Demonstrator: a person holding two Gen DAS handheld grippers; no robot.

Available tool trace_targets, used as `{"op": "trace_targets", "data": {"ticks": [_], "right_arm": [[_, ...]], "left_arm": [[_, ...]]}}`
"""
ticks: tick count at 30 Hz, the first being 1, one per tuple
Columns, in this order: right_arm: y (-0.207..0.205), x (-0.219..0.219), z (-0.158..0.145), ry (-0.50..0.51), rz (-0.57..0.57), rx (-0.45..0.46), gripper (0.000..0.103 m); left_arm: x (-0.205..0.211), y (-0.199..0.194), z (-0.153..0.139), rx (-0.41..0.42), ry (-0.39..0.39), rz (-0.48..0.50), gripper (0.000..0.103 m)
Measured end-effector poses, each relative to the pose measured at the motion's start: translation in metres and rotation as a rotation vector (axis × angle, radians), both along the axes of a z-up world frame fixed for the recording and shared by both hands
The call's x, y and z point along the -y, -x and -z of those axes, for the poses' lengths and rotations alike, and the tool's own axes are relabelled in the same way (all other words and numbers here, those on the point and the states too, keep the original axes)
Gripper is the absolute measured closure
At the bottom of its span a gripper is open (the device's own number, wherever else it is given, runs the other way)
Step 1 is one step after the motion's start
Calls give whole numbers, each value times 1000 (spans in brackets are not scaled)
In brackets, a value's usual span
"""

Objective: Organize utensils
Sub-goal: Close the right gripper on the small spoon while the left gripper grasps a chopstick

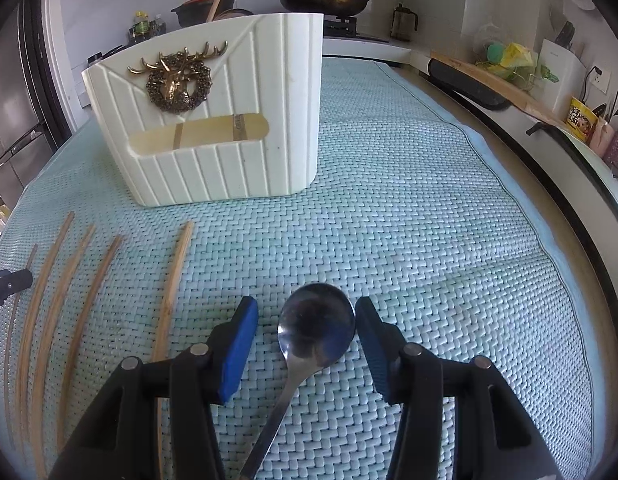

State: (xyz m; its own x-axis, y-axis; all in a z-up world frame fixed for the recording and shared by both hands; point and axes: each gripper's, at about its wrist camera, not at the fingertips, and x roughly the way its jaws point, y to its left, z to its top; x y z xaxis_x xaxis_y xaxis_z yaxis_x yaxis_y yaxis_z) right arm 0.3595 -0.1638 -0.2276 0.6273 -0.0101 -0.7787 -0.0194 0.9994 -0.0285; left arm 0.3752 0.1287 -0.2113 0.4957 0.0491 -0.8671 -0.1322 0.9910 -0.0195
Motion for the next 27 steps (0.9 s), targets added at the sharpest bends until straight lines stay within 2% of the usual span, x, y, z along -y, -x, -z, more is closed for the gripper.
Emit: {"op": "trace_targets", "data": {"ticks": [1, 3, 4, 6, 10, 15, 21, 27], "right_arm": [[-5, 3, 0, -2, -1, 2, 52], [-8, 4, 1, 5, -6, 6, 58], [-9, 4, 0, 5, -10, 9, 58], [-11, 6, 0, 0, -17, 11, 67], [-14, 11, -1, -18, -36, 13, 69], [-15, 27, -8, -115, -90, 54, 69], [0, 40, -30, -182, -135, 175, 69], [20, 40, -62, -181, -180, 274, 69]], "left_arm": [[2, -1, -1, 0, -5, 8, 51], [5, -1, -1, 3, 0, 26, 70], [8, -1, -2, 4, -2, 34, 75], [13, 1, -2, 14, -2, 54, 95], [21, 8, -1, 48, -28, 65, 98], [17, 15, -9, 73, 35, 39, 99], [22, 37, -52, 208, 63, 46, 99], [24, 55, -98, 307, 91, 85, 99]]}}
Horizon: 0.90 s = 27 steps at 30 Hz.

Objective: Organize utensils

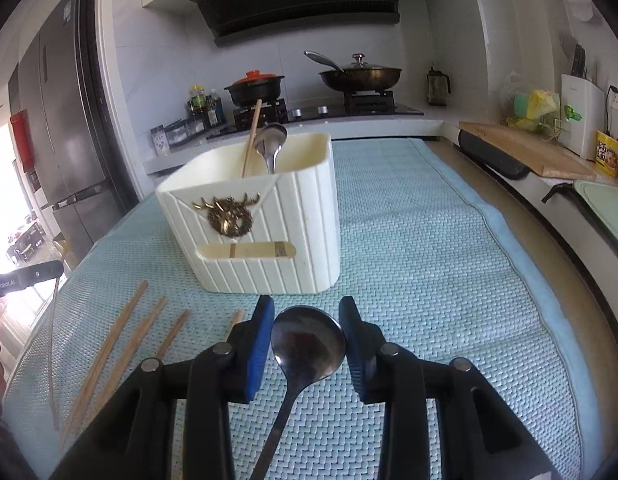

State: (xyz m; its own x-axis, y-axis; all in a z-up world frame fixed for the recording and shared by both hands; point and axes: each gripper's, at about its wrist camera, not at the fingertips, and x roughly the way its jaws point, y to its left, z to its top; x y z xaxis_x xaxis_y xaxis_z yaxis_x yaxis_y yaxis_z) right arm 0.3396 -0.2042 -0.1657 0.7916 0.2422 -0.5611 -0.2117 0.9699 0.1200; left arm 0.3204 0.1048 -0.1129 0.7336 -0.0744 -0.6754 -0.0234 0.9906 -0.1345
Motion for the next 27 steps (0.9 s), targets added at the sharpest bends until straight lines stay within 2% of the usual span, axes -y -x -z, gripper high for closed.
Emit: {"op": "trace_targets", "data": {"ticks": [11, 19, 27], "right_arm": [[38, -4, -50, -2, -100, 103, 69], [50, 0, -66, -16, -112, 123, 70], [52, 4, -78, -13, -120, 135, 71]], "left_arm": [[-8, 23, -39, 88, 62, 39, 99], [-4, 36, -60, 144, 82, 58, 99], [-2, 39, -69, 165, 102, 69, 100]]}}
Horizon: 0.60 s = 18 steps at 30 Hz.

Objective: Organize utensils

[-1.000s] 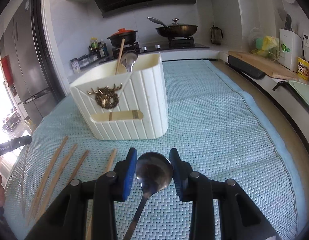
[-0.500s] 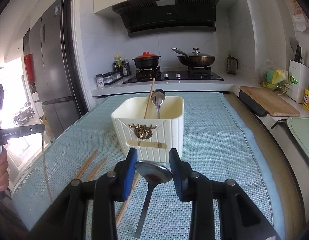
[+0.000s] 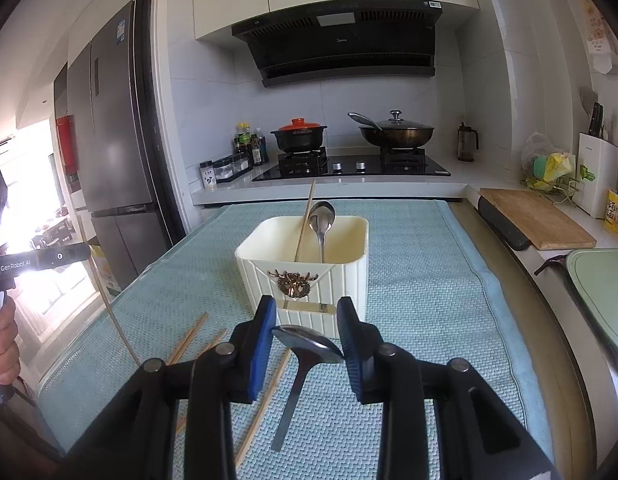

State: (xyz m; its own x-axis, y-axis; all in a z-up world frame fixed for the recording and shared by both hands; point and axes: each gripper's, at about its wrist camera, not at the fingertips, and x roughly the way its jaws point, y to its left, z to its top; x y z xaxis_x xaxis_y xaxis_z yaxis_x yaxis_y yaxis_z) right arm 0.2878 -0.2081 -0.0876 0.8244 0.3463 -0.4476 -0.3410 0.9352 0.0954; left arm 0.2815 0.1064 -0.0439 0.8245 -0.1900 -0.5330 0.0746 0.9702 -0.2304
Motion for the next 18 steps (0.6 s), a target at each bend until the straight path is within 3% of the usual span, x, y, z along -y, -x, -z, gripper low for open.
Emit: {"op": "trace_targets", "data": {"ticks": [8, 11, 18], "right_arm": [[-2, 4, 1, 9, -5, -18, 72], [-1, 3, 0, 16, -6, -17, 94], [-7, 14, 5, 13, 32, -47, 94]], "left_arm": [[6, 0, 4, -6, -4, 8, 100], [8, -1, 5, -10, -6, 12, 100], [9, -2, 6, -17, -6, 13, 100]]}}
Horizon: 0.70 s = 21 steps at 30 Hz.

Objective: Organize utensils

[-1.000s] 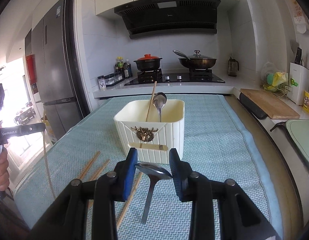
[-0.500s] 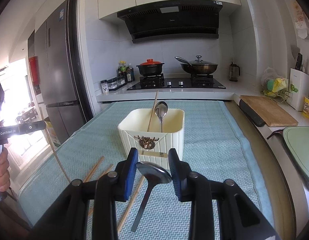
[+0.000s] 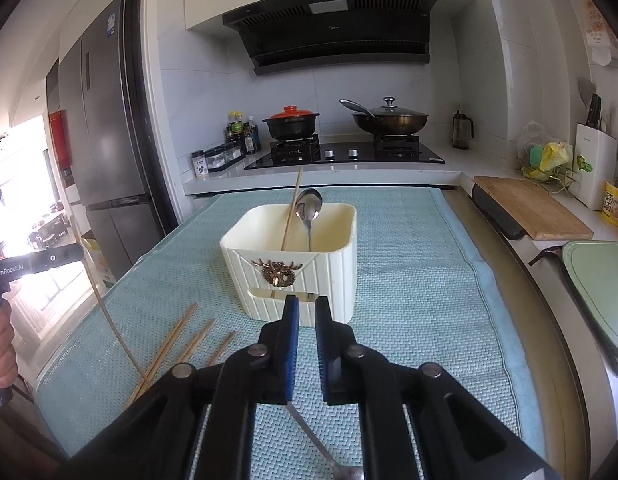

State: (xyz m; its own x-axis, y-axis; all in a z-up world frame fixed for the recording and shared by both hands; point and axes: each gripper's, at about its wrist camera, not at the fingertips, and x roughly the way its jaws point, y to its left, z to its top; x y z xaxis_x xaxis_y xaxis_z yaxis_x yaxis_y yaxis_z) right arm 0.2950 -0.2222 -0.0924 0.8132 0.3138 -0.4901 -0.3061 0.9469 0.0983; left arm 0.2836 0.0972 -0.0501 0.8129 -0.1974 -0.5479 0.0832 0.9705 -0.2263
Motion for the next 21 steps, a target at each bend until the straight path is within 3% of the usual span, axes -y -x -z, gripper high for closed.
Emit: {"op": "trace_targets", "data": {"ticks": [2, 4, 5, 6, 10, 16, 19, 21], "right_arm": [[2, 11, 1, -15, 30, -6, 94], [4, 25, 4, -35, 56, -38, 87], [5, 31, 6, -37, 64, -60, 73], [8, 38, 10, -43, 64, -86, 64], [29, 53, 32, -89, 11, -247, 64], [61, 45, 100, -284, -124, -518, 64], [54, 46, 133, -373, -91, -586, 61], [40, 59, 143, -375, -6, -573, 61]], "left_arm": [[0, 2, -1, 2, -1, 3, 100], [0, 2, 0, 0, -7, 4, 100], [0, 1, 0, -1, -9, 3, 100], [0, 1, 0, 0, -8, 0, 100], [-1, 1, 0, 1, 4, -1, 100], [2, -1, 0, 4, 2, 2, 100], [4, -1, 0, 3, -3, 6, 100], [5, 0, -1, 3, -9, 7, 100]]}}
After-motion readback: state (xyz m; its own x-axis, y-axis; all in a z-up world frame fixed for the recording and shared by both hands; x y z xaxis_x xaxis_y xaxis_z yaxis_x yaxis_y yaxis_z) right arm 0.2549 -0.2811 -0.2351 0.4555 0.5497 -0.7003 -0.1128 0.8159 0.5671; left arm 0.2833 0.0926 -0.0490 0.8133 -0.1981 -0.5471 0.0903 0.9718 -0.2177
